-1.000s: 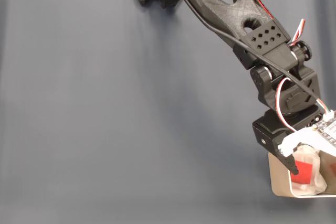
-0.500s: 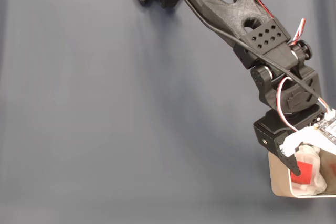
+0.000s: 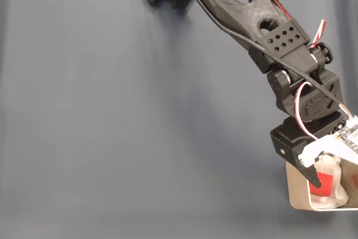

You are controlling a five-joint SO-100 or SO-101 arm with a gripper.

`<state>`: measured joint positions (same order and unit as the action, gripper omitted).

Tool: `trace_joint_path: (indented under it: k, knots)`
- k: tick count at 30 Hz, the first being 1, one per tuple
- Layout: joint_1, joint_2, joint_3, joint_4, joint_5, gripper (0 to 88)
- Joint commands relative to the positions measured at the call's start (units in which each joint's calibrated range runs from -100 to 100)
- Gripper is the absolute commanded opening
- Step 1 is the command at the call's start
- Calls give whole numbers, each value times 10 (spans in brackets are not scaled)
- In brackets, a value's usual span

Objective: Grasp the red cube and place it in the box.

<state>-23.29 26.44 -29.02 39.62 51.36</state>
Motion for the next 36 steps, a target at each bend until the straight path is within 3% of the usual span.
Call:
trace_joint_path:
  k: [1,4,16,24,36]
  knots:
    - [7,-22,-35,-10,4,205]
    - [21,-25,-32,-10,18,4]
    - [167,-175,53,-13,-2,0]
    - [217,-480,401,-17,-13,0]
    - [212,-887,887,-18,-13,0]
